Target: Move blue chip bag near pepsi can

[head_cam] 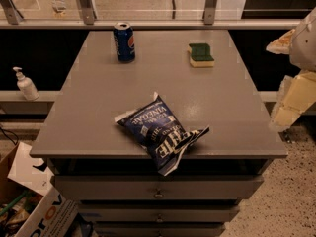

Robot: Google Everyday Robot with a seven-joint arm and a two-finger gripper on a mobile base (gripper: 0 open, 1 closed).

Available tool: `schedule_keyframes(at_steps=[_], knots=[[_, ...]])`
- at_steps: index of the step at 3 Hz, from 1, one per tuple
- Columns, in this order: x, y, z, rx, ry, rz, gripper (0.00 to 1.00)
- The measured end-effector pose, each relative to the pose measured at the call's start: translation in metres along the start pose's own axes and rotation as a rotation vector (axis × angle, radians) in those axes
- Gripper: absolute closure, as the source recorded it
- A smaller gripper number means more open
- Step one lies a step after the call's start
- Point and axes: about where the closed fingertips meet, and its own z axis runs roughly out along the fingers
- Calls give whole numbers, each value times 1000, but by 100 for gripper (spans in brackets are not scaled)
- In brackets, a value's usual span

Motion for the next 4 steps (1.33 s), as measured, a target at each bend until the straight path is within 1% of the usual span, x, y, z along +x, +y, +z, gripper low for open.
schedule_keyframes(at_steps=[1,2,3,4], knots=[[-3,-4,39,-51,-70,-17,0],[-21,-1,68,-111,-141,-35,0],[-59,11,75,-176,-239,-63,0],[-59,11,75,-175,-239,-63,0]])
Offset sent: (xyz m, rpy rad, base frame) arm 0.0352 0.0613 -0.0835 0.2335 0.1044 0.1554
